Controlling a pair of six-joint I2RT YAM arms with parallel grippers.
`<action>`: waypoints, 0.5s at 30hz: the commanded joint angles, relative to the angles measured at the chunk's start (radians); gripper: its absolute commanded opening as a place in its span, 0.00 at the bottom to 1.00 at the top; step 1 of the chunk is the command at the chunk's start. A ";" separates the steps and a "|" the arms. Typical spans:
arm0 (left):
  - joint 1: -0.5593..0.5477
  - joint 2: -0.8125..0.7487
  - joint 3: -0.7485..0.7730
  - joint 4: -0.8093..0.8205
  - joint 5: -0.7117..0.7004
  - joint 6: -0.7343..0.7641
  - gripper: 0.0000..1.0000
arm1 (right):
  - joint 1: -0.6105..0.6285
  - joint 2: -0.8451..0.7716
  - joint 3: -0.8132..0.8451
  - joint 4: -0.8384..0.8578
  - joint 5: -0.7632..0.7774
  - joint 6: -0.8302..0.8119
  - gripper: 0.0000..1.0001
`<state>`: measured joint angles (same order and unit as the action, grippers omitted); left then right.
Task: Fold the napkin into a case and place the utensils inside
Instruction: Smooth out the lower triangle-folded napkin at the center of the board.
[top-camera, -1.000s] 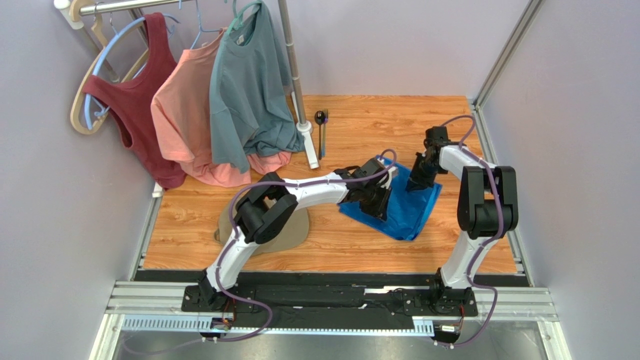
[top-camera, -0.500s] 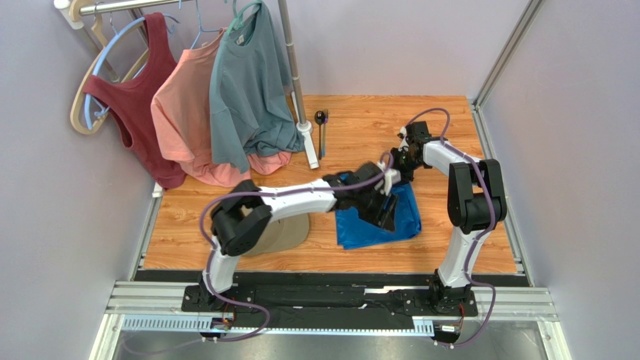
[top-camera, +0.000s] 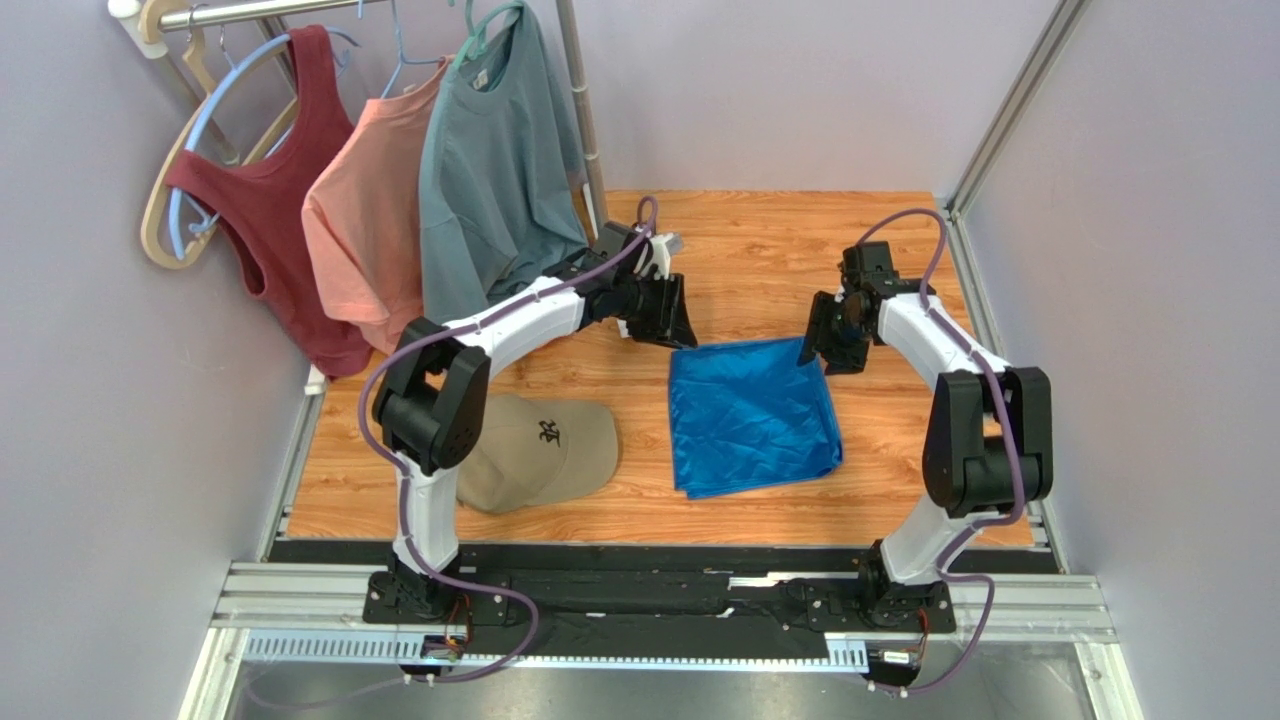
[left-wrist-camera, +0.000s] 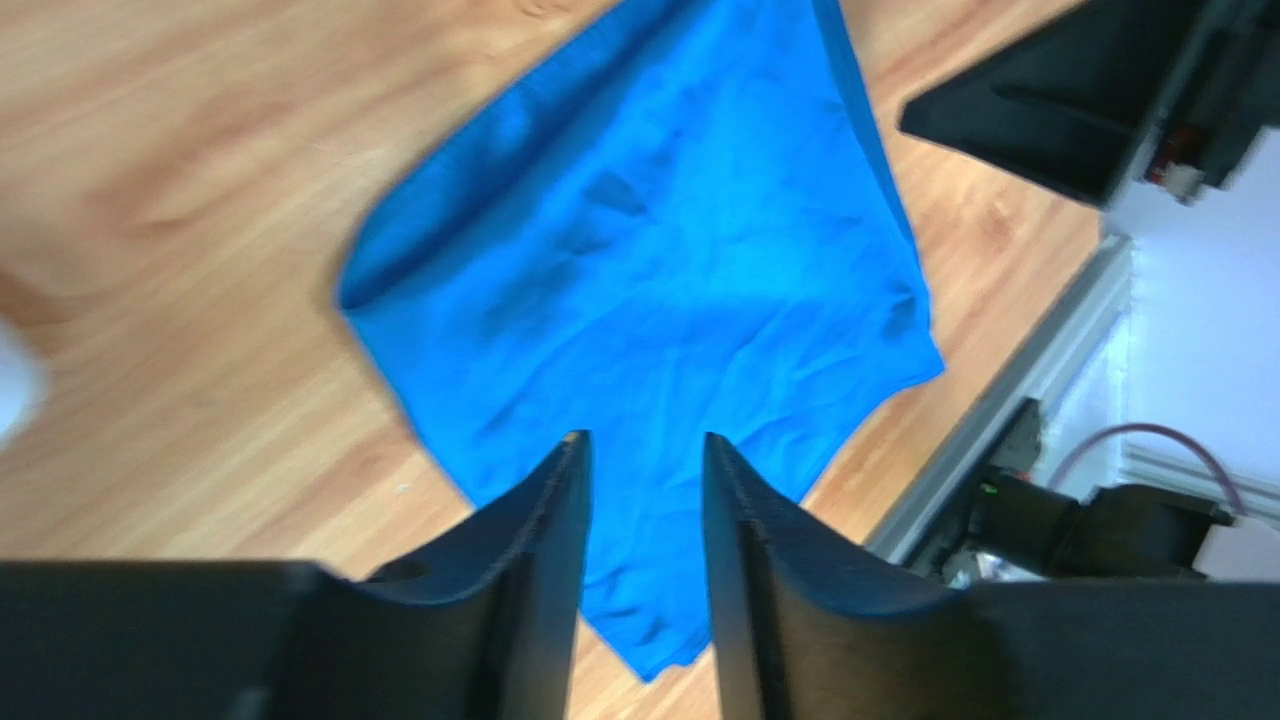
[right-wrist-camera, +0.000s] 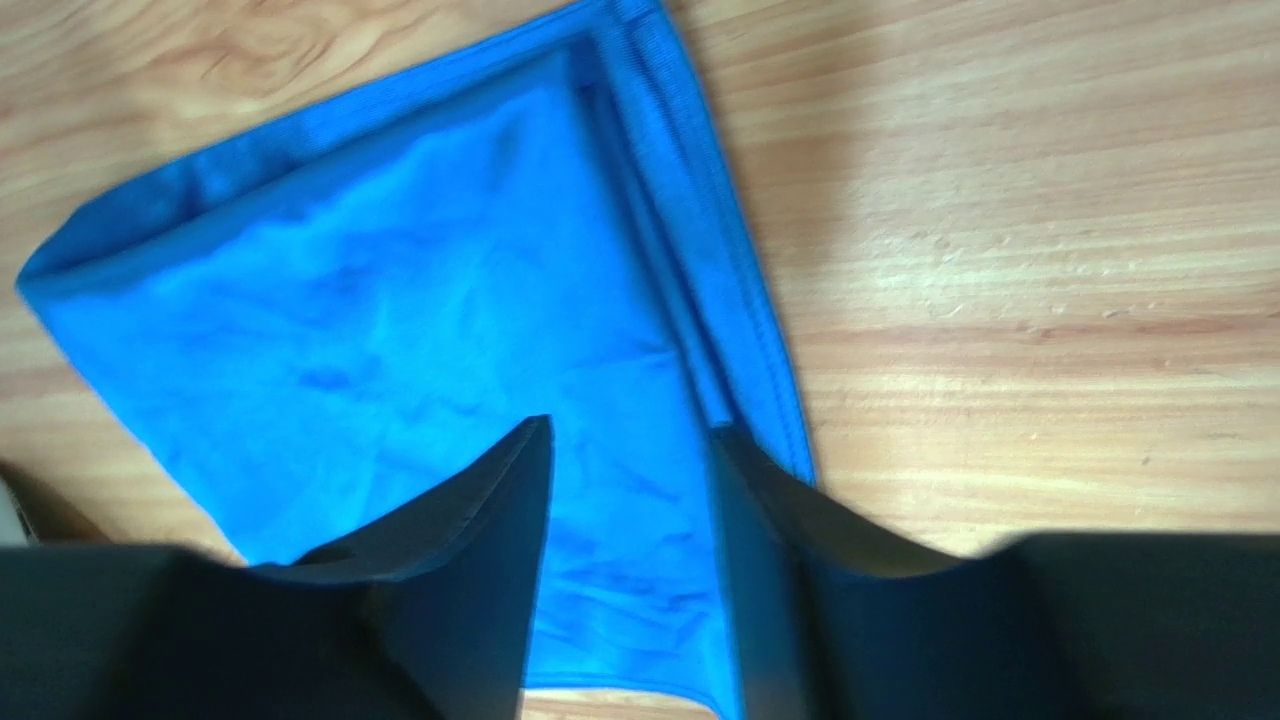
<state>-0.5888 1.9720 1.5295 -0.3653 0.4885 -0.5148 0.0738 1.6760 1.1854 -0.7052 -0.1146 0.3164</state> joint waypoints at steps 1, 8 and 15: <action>-0.028 0.027 0.072 0.118 0.111 -0.079 0.38 | -0.012 0.077 0.054 0.076 -0.025 -0.037 0.42; -0.031 -0.018 0.000 0.161 0.087 -0.071 0.36 | -0.009 0.166 0.125 0.142 -0.036 -0.043 0.33; -0.034 -0.038 -0.077 0.183 0.108 -0.071 0.36 | -0.008 0.223 0.166 0.153 -0.045 -0.056 0.34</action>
<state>-0.6216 1.9984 1.4883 -0.2348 0.5682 -0.5819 0.0624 1.8645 1.2976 -0.6018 -0.1490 0.2848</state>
